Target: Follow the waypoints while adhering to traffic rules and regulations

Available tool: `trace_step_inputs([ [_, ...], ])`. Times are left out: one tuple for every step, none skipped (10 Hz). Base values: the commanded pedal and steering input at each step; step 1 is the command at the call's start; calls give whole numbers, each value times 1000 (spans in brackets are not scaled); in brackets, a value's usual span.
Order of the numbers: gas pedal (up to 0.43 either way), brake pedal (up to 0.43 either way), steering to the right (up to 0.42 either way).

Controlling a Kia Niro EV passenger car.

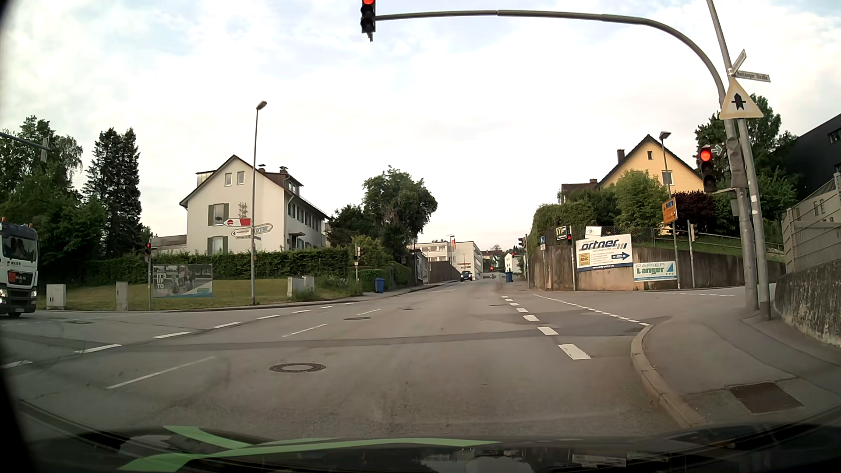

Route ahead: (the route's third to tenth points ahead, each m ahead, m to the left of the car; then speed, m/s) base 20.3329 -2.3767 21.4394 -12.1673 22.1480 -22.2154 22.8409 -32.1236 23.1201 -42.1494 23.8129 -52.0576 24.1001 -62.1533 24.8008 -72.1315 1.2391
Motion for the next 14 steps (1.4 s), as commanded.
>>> trace_step_inputs([
  [209,0,3],
  [209,0,6],
  [209,0,7],
  [209,0,9],
  [209,0,11],
  [209,0,12],
  [209,0,13],
  [209,0,13],
  [209,0,13],
  [209,0,13],
  [209,0,12],
  [209,0,12],
  [209,0,12],
  [209,0,12],
])
